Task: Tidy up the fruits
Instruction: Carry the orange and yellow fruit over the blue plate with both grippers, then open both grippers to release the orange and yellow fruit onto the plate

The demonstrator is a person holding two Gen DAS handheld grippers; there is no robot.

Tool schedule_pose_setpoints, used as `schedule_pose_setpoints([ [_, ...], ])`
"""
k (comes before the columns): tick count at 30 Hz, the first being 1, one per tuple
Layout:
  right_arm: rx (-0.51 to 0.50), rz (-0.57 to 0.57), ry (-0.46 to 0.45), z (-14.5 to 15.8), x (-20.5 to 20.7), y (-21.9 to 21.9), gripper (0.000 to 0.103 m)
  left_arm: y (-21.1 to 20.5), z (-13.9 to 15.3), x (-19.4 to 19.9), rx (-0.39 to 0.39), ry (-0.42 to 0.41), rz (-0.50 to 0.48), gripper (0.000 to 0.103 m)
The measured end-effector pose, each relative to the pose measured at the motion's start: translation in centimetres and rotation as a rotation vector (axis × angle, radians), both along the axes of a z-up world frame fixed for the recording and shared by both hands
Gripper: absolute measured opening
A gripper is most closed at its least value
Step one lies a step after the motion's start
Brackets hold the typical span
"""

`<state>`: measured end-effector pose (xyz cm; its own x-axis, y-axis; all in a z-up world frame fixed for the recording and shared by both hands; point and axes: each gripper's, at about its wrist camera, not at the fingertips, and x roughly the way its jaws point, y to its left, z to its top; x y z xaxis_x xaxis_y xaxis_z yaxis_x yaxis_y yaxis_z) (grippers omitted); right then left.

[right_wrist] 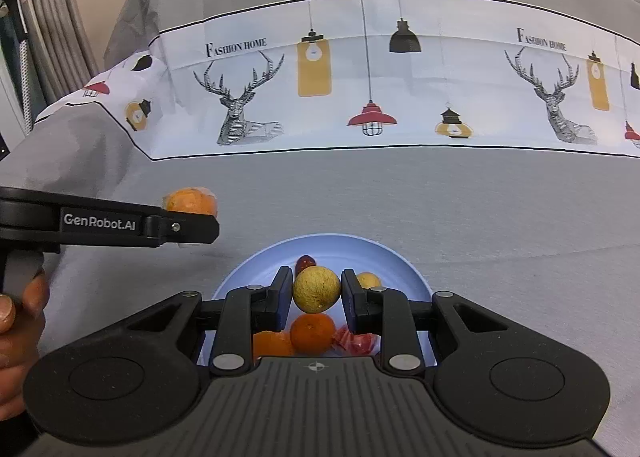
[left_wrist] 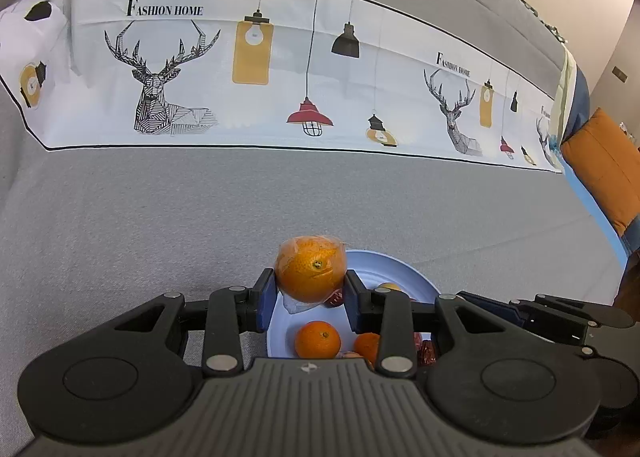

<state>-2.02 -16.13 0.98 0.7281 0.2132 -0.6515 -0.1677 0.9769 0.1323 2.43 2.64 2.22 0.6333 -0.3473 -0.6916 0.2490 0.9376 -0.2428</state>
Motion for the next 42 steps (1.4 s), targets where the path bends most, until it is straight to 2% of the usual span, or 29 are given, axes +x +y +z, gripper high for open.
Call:
schedule_pose_setpoints([
  [8, -0.019, -0.034, 0.034, -0.7, 0.2, -0.6, 0.028, -0.5, -0.2, 0.1, -0.01, 0.01, -0.015, 0.039],
  [13, -0.063, 0.004, 0.12, -2.0, 0.6, 0.4, 0.028, -1.9, -0.8, 0.1, -0.005, 0.021, -0.07, 0.039],
  [19, -0.074, 0.025, 0.153, -2.5, 0.6, 0.8, 0.028, -3.7, -1.0, -0.7, 0.026, -0.015, -0.148, 0.039],
  [23, -0.078, 0.032, 0.168, -2.6, 0.7, 0.8, 0.028, -4.1, -0.9, -1.0, 0.014, -0.033, -0.171, 0.039],
  [24, -0.08, 0.032, 0.17, -2.7, 0.6, 0.9, 0.028, -4.1, -0.8, -1.0, 0.011, -0.036, -0.172, 0.042],
  [25, -0.081, 0.033, 0.174, -2.8, 0.6, 1.0, 0.028, -4.1, -0.8, -1.0, 0.007, -0.039, -0.171, 0.049],
  [26, -0.084, 0.033, 0.179, -2.9, 0.6, 1.0, 0.032, -4.1, -0.7, -1.0, 0.003, -0.042, -0.17, 0.057],
  [27, -0.088, 0.031, 0.179, -3.0, 0.6, 1.0, 0.041, -4.1, -0.6, -1.1, -0.001, -0.047, -0.169, 0.059],
  [29, -0.095, 0.023, 0.172, -2.9, 0.5, 1.1, 0.052, -4.1, -0.5, -1.1, -0.003, -0.051, -0.167, 0.062],
  [32, -0.089, 0.008, 0.17, -2.9, 0.5, 0.9, 0.058, -4.1, -0.5, -1.2, 0.011, -0.055, -0.158, 0.073],
  [35, -0.086, -0.01, 0.164, -2.8, 0.5, 0.6, 0.07, -4.0, -0.5, -1.3, 0.028, -0.068, -0.146, 0.083],
  [39, -0.072, -0.05, 0.133, -2.3, 0.3, -0.1, 0.087, -3.8, -0.5, -1.9, 0.064, -0.087, -0.13, 0.086],
  [42, -0.051, -0.086, 0.103, -1.9, 0.0, -0.9, 0.092, -3.7, -0.4, -2.9, 0.104, -0.121, -0.114, 0.089],
])
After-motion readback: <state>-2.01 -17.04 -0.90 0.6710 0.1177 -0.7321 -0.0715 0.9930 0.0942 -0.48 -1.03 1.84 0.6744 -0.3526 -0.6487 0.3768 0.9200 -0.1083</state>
